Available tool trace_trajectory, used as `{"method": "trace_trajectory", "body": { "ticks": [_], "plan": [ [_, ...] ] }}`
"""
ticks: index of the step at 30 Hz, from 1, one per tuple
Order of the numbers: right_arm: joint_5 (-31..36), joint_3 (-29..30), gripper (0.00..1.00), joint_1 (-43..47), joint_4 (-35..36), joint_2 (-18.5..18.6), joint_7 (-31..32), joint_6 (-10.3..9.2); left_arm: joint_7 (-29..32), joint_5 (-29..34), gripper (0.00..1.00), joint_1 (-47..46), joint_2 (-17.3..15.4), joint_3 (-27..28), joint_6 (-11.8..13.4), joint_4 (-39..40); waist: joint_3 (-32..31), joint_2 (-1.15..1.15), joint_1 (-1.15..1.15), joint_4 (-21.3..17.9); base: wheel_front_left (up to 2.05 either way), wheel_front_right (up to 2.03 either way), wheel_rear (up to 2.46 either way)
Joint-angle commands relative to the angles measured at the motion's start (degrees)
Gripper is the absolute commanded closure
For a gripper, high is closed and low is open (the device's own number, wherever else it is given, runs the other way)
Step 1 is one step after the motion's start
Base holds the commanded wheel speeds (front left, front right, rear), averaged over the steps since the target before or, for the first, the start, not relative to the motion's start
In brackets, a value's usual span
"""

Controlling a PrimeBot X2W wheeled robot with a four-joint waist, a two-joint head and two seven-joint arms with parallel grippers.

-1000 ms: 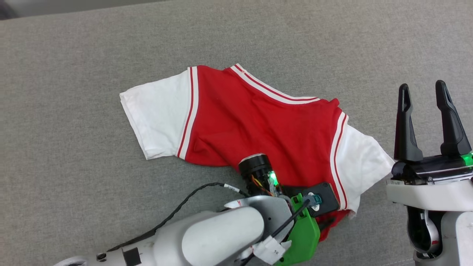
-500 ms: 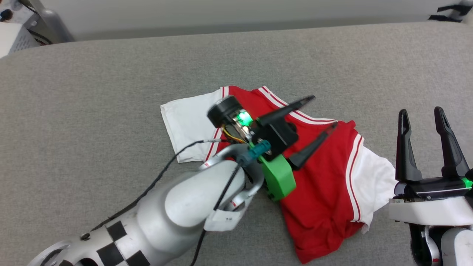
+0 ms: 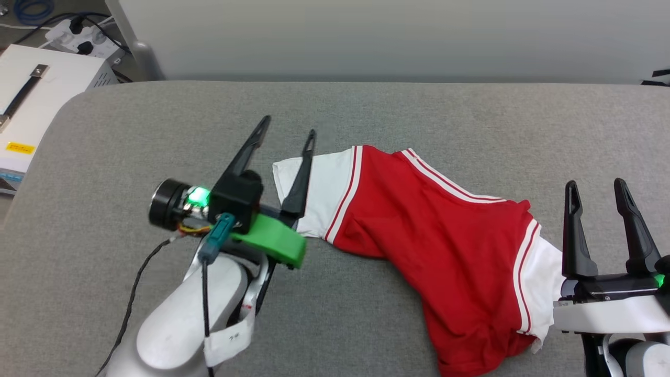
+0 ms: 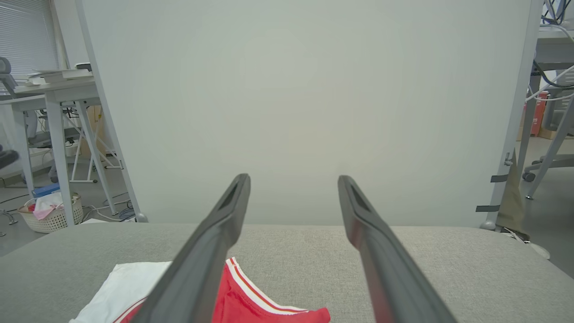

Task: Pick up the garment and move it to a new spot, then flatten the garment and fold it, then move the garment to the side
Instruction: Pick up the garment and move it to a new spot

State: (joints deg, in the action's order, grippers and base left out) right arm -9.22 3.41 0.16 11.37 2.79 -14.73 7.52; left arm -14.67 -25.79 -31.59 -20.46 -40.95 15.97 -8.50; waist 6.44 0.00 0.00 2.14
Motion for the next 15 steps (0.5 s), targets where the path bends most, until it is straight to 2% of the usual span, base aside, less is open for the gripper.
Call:
{"method": "trace_trajectory", "body": {
  "ticks": [1, 5, 10, 15],
  "plan": [
    [0.27, -0.05, 0.0, 0.97, -0.52, 0.09, -0.27, -0.03, -0.31, 1.4, 0.0, 3.21, -0.44, 2.47, 0.64, 1.14, -0.92, 0.0, 0.0, 0.89, 0.0, 0.0, 0.0],
    [0.09, -0.1, 0.0, 1.52, -1.39, 0.09, -0.27, -0.03, -0.32, 4.02, 0.0, 10.4, -0.3, 9.98, 0.64, 3.93, -1.68, 0.0, 0.0, 1.28, 0.0, 0.0, 0.0],
    [0.0, 0.2, 0.0, 2.59, -2.02, 0.09, -0.27, -0.03, -0.32, 8.16, 0.0, 19.01, 1.58, 18.28, 0.18, 6.02, -2.72, 0.0, 0.0, 1.74, 0.0, 0.0, 0.0],
    [0.03, 0.67, 0.0, 4.34, -2.95, 0.09, -0.27, -0.03, -0.32, 11.27, 0.0, 25.65, 4.66, 24.33, -2.59, 6.38, -4.13, 0.0, 0.0, 2.27, 0.0, 0.0, 0.0]
  ]
}}
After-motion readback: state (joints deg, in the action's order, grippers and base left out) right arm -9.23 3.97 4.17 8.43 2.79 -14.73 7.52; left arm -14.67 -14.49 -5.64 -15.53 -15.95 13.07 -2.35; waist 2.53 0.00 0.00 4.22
